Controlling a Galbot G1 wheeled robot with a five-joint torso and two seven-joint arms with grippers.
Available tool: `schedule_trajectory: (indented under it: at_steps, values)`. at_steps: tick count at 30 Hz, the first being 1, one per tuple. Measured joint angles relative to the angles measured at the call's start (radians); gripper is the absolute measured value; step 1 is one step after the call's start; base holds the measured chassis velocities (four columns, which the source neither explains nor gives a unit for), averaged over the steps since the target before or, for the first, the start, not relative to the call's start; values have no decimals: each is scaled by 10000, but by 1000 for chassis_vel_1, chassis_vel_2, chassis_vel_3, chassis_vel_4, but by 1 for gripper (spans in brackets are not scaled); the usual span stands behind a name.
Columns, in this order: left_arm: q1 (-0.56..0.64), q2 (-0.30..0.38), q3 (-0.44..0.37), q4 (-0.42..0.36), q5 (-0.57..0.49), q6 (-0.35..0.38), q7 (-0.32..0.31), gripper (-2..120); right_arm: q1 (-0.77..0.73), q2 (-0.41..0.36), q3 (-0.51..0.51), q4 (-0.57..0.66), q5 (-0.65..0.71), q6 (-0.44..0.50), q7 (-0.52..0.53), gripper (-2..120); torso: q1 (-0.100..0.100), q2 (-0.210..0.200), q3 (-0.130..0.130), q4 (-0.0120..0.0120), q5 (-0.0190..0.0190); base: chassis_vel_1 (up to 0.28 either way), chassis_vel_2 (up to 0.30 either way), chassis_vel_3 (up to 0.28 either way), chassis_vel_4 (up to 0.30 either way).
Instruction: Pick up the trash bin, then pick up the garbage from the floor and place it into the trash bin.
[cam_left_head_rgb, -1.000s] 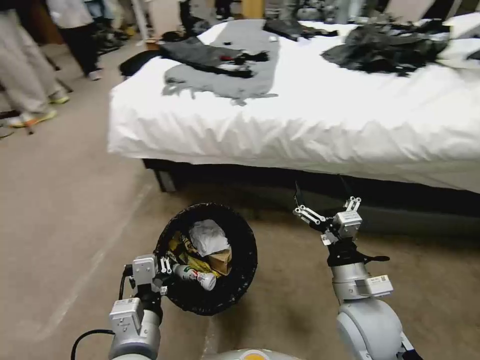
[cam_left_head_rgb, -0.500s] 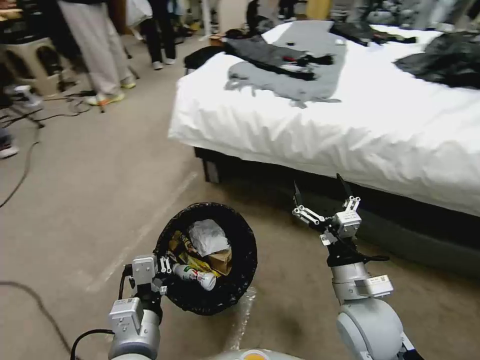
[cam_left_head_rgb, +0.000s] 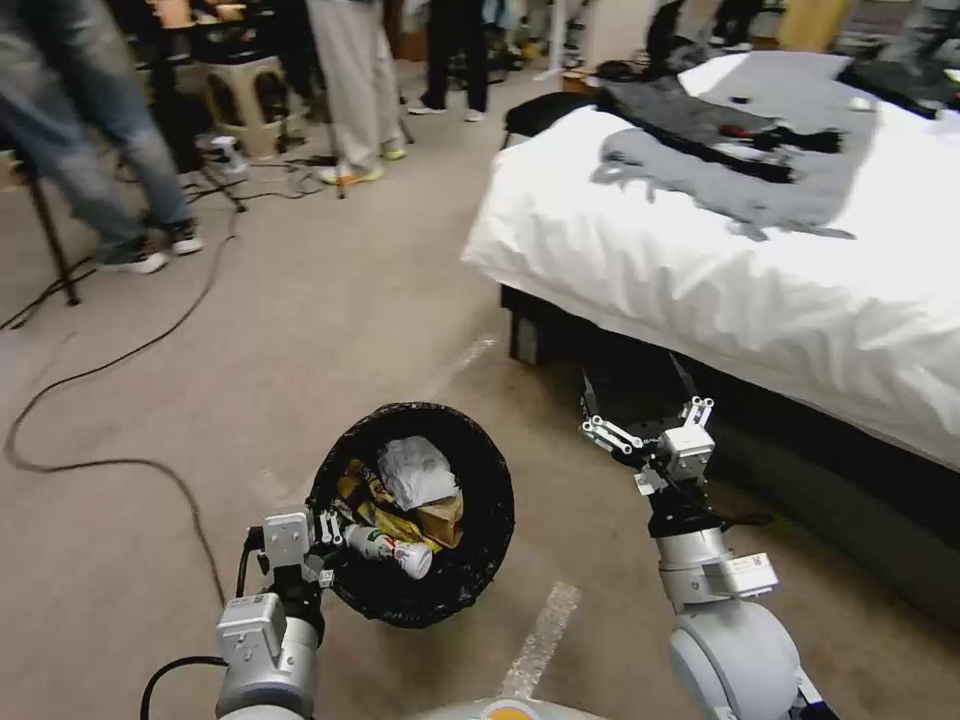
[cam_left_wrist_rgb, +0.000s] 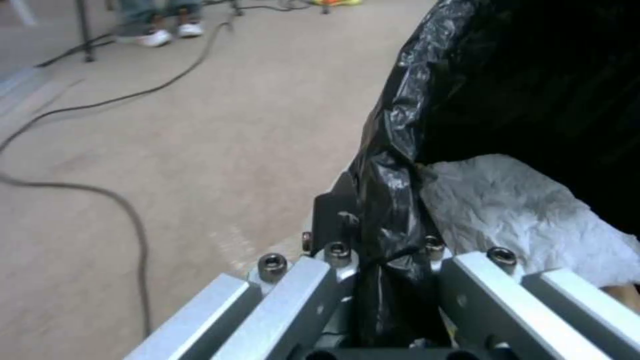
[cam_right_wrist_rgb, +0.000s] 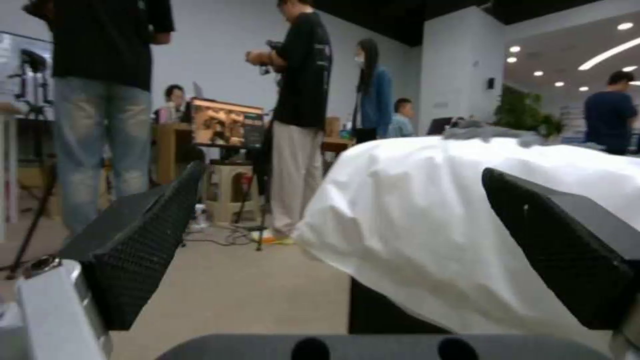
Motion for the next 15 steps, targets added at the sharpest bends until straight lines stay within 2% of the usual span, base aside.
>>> schedule_trajectory:
  at_steps: [15]
  values:
    - [-1, 2, -4, 44, -23, -5, 3, 0, 16, -10, -46, -23, -29, -3, -6, 100, 0, 0, 0, 0, 0, 126, 118, 125, 119]
